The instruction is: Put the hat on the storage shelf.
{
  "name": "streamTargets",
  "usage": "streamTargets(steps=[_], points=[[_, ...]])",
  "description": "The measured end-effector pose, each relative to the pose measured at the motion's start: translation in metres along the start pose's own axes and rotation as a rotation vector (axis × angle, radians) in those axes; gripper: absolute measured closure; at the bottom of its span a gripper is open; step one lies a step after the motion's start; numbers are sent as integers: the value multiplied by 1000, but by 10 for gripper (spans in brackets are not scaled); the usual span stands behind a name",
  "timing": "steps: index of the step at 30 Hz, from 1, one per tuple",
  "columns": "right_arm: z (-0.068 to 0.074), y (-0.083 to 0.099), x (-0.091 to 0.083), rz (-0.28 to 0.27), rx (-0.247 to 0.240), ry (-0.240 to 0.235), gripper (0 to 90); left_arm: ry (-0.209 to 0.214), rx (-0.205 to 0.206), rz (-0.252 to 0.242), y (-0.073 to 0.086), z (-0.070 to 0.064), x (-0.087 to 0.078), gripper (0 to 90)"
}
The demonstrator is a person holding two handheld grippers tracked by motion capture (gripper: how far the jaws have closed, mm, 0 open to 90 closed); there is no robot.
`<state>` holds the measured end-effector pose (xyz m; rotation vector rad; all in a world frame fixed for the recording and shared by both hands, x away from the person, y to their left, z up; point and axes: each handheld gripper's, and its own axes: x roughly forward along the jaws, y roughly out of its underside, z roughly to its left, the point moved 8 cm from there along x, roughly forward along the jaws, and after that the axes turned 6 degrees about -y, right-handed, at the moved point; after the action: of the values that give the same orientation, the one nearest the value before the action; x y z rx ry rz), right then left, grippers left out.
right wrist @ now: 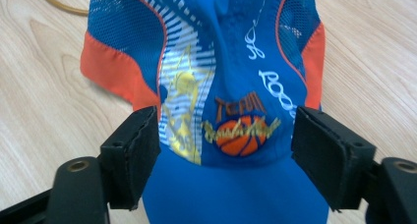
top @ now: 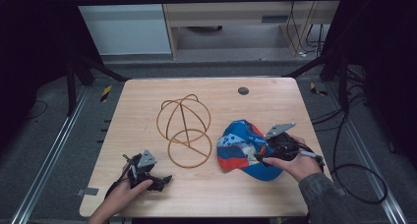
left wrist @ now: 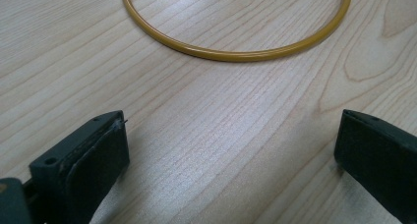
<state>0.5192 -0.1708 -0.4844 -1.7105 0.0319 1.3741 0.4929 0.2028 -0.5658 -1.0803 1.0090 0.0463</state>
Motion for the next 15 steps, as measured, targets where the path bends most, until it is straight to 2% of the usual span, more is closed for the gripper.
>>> streamTargets(steps=[9, 15], points=[[-5, -18, 11, 8, 17, -51, 340, 2, 2, 0, 0, 0, 0, 0], [-7, -20, 21, 34, 22, -70, 421, 2, 2, 0, 0, 0, 0, 0]])
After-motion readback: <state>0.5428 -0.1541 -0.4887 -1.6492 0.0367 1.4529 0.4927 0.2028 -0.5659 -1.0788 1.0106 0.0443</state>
